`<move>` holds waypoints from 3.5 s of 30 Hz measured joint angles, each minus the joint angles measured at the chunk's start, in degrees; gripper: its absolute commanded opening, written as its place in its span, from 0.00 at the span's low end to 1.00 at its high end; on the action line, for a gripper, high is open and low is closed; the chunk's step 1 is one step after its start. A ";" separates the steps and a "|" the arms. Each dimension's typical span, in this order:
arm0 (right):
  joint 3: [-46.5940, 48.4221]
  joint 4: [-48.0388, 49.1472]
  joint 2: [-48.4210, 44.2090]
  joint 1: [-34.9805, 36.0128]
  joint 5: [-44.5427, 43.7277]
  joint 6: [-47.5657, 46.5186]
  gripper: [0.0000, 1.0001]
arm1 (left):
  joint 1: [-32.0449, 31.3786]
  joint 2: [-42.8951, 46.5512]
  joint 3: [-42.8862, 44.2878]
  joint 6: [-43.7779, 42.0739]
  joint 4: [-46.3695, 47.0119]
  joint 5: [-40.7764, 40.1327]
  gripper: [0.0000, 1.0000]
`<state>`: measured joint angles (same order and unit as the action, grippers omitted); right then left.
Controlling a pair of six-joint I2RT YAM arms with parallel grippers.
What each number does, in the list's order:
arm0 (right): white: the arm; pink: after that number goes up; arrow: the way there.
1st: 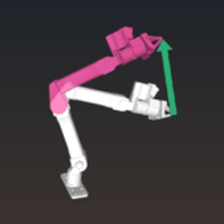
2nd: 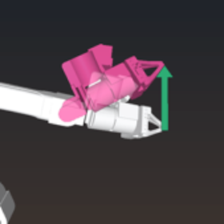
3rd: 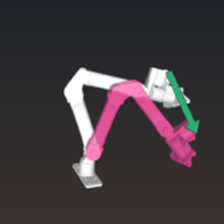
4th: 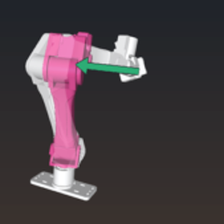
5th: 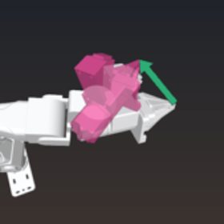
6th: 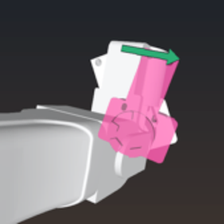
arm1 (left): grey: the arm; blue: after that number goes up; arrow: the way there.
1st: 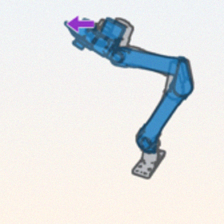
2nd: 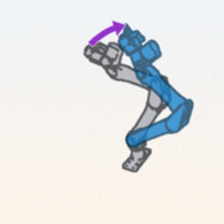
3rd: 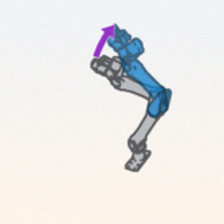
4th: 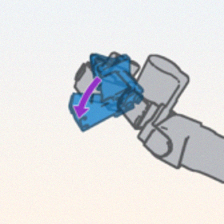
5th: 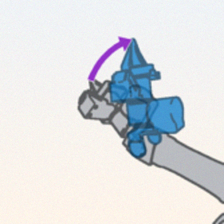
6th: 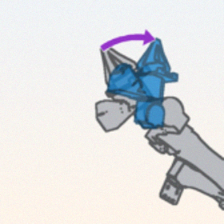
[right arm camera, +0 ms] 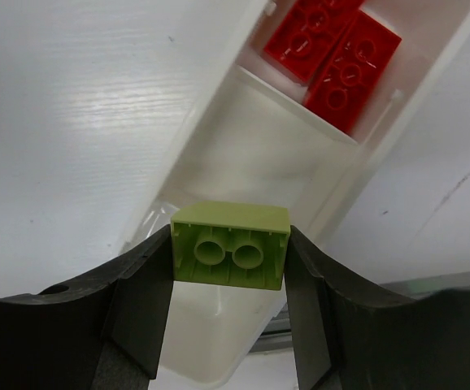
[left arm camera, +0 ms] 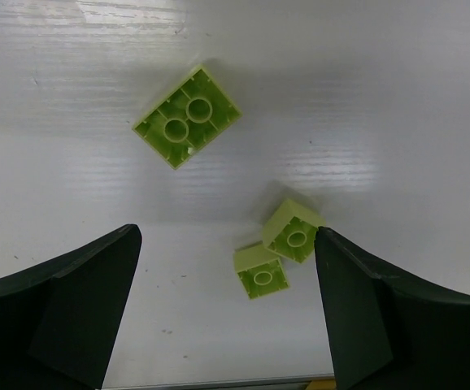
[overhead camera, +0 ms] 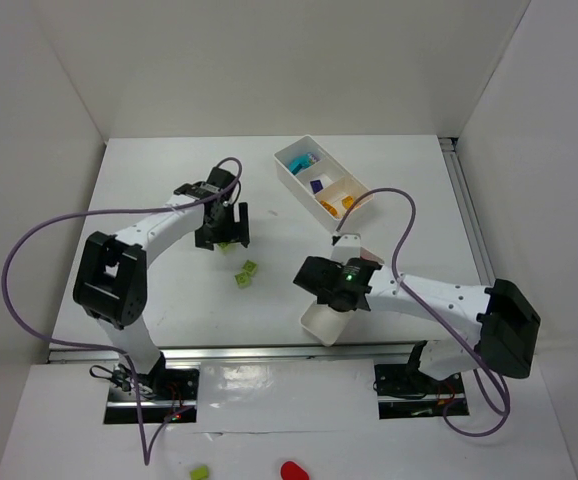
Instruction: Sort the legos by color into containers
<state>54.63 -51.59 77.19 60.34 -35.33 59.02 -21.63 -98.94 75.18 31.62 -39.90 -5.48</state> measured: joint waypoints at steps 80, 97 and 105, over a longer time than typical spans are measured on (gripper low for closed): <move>1.18 6.91 -26.27 -45.40 12.28 -13.31 0.94 | -34.07 -13.14 19.32 -4.96 1.18 16.41 0.54; 0.37 7.10 -26.77 -53.11 20.26 -18.69 0.94 | -32.81 -14.91 22.62 -7.37 -2.03 8.66 0.77; -0.59 7.69 -26.53 -53.16 22.01 -19.56 0.94 | -13.25 -1.77 5.27 -1.16 -1.97 -1.97 1.00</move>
<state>54.04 -43.90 50.65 7.18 -13.32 39.46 -34.87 -100.71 80.44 30.46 -41.87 -7.44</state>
